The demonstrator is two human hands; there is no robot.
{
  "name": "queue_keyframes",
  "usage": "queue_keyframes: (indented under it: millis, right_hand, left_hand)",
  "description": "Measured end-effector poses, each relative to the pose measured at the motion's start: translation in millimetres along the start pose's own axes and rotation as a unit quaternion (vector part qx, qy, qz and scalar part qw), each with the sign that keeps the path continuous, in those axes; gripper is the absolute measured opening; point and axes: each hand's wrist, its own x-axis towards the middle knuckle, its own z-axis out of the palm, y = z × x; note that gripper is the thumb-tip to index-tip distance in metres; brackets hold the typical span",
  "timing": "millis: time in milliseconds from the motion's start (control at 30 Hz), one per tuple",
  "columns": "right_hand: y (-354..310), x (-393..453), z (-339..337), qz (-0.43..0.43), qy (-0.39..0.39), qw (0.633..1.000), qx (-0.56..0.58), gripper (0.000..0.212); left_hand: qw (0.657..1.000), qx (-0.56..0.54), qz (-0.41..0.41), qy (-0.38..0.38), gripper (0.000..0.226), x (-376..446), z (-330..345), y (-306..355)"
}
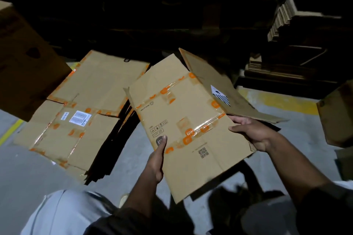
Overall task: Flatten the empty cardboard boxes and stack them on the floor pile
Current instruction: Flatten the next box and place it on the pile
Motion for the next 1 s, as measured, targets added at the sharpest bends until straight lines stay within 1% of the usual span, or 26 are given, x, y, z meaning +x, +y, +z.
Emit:
queue_keyframes:
  millis: [67,133,200,233,267,333,367,400,467,533,567,633,667,733,767,833,900,967,1000]
  right_hand:
    - [-2,-1,1,0.004,0.019,0.999,-0.033,0.041]
    - [2,-1,8,0.005,0.080,0.993,-0.083,0.037]
    - [13,2,22,0.011,0.148,0.978,-0.149,0.031]
    - [21,3,30,0.012,0.174,0.964,-0.201,0.027]
    - [27,4,38,0.018,0.192,0.942,-0.273,0.026]
    - [38,0,52,0.057,0.214,0.880,-0.421,0.042]
    - [42,-4,59,0.083,0.215,0.858,-0.459,0.050]
    - [46,-9,67,0.101,0.211,0.848,-0.475,0.054]
    - [55,-15,82,0.102,0.216,0.845,-0.479,0.047]
    - [63,-19,96,0.077,0.242,0.847,-0.468,0.036]
    - [66,-22,102,0.068,0.244,0.845,-0.472,0.034]
    - [68,-30,112,0.064,0.239,0.841,-0.482,0.038]
    - [69,-35,117,0.068,0.239,0.843,-0.477,0.041]
    - [71,-39,124,0.079,0.243,0.854,-0.453,0.051]
    - [72,-40,127,0.087,0.247,0.868,-0.422,0.059]
    - [73,-34,132,0.107,0.249,0.917,-0.292,0.071]
    - [70,-25,141,0.120,0.220,0.961,-0.113,0.080]
    - [60,-14,153,0.122,0.165,0.979,0.007,0.084]
    - [51,-13,162,0.121,0.139,0.982,0.050,0.084]
  left_hand:
    - [0.999,0.042,0.016,0.023,0.061,-4,-1,2]
    - [0.995,0.064,0.041,0.060,0.053,-7,-1,1]
    - [0.991,0.063,0.063,0.098,0.049,-15,-3,2]
    - [0.989,0.065,0.074,0.114,0.048,-20,-4,5]
    - [0.985,0.070,0.093,0.127,0.048,-24,-5,9]
    - [0.976,0.083,0.129,0.151,0.042,-35,-6,22]
    - [0.974,0.081,0.143,0.153,0.038,-39,-7,30]
    - [0.973,0.078,0.156,0.150,0.034,-47,-7,38]
    - [0.969,0.087,0.176,0.147,0.024,-63,-8,49]
    - [0.964,0.087,0.198,0.152,0.024,-77,-14,55]
    - [0.962,0.087,0.205,0.159,0.025,-83,-17,56]
    - [0.956,0.084,0.219,0.174,0.021,-102,-21,63]
    - [0.954,0.077,0.226,0.181,0.020,-115,-24,67]
    - [0.948,0.053,0.244,0.195,0.025,-136,-36,73]
    - [0.946,0.029,0.255,0.196,0.029,-143,-45,75]
    - [0.938,-0.010,0.275,0.211,0.026,-165,-56,79]
    - [0.932,-0.042,0.285,0.219,0.015,-182,-62,83]
    - [0.930,-0.065,0.288,0.217,0.003,-193,-68,86]
    - [0.928,-0.083,0.285,0.227,0.005,-192,-74,86]
